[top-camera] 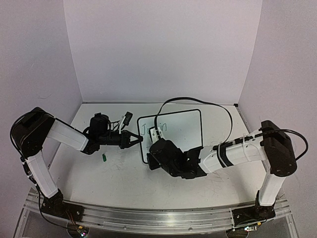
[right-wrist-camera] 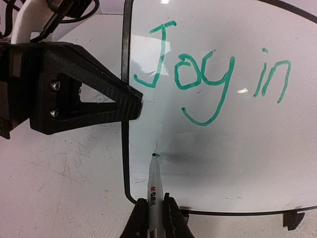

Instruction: Write a sentence on the whiteboard

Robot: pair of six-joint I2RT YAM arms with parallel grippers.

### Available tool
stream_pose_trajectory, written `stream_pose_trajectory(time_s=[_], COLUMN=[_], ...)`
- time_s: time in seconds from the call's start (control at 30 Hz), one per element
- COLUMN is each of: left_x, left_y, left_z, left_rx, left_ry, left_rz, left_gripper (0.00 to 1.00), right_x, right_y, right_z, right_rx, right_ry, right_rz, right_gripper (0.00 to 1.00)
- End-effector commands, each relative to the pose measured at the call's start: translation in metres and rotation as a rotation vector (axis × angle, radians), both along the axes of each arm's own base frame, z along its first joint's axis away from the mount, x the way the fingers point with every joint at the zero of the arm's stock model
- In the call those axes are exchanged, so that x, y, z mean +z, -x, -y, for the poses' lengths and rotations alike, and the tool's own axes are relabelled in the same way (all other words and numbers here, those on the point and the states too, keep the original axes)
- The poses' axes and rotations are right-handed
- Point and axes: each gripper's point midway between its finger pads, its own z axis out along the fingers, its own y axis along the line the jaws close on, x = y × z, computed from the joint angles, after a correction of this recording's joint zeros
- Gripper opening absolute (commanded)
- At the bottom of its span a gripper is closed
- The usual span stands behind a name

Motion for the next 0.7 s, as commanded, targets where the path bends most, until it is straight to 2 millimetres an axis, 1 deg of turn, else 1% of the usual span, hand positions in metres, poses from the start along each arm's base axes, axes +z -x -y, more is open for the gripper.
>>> stream_pose_trajectory(time_s=[0.0,0.47,0.67], left_x=[0.021,0.02,0.021], left_y=[0.001,0.001,0.001], left_z=[0.002,0.002,0.002], left_rx=[-0.011,-0.012,-0.012], left_ry=[0.031,0.03,0.03], left_rz=[0.067,0.066,0.066], left_gripper=[0.0,0.0,0.0], right_x=[0.006,-0.007,-0.011], right_y=[-0.006,0.0,0.002], right_z=[-0.005,-0.006,-0.003], right_rx=[-0.009,0.018,0.018], right_ry=[-0.008,0.0,0.007], right_rz=[0.011,-0.032,-0.045], right_gripper=[0.0,0.0,0.0])
